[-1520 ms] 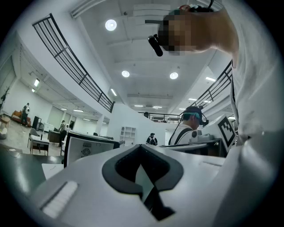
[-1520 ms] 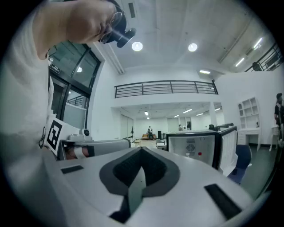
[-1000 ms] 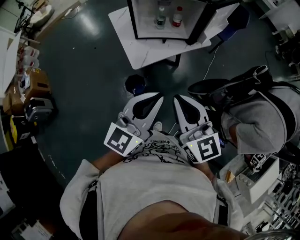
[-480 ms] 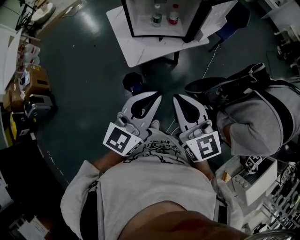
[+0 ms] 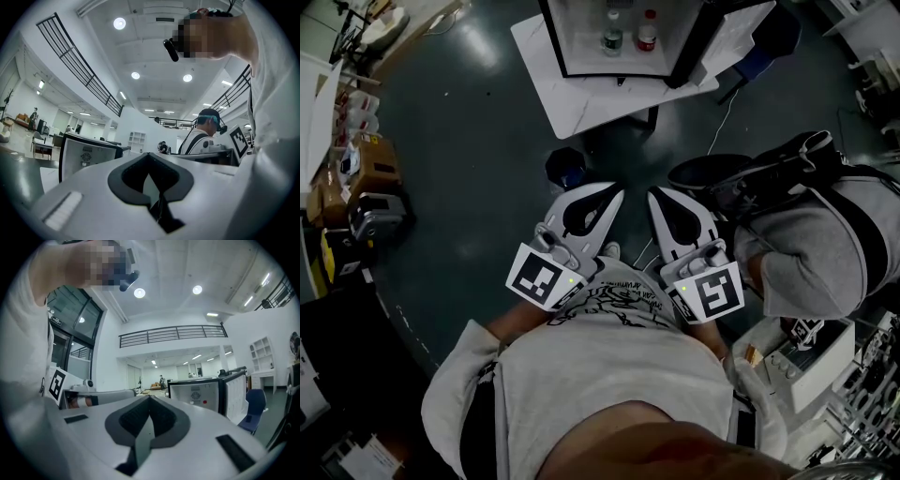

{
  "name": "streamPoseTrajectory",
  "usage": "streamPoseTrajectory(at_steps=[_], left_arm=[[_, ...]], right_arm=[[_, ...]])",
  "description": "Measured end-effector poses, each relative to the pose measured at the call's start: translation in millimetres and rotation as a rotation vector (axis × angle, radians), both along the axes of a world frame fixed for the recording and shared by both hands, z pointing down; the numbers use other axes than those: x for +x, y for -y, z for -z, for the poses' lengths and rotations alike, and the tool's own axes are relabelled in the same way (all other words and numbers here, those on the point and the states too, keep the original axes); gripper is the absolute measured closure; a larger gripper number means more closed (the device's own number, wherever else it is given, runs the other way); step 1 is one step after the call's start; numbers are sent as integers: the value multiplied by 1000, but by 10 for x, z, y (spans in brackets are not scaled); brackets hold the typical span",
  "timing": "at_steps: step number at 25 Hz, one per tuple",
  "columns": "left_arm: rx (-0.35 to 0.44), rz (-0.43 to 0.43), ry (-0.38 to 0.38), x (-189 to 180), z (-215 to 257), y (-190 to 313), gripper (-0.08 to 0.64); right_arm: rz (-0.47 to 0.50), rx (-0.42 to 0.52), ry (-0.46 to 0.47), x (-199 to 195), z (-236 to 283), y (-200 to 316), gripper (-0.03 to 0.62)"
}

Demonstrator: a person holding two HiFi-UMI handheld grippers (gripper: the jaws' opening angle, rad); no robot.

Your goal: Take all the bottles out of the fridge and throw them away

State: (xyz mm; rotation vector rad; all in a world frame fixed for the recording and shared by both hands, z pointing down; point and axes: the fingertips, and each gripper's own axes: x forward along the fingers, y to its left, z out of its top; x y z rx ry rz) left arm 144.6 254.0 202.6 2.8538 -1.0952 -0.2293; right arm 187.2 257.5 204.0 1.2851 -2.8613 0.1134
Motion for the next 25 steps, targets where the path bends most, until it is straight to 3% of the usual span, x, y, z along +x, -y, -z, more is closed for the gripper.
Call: streamPoseTrajectory(at_steps=[10, 20, 25], left_arm=[[3, -7, -6, -259, -17, 335, 551], [-59, -6, -10, -648, -92, 712, 551], [-9, 0, -25, -892, -28, 936, 551]], right_arm=[[5, 1, -13, -288, -16, 361, 583], [18, -1, -29, -687, -18, 777, 583], [18, 0, -39, -915, 10, 977, 583]])
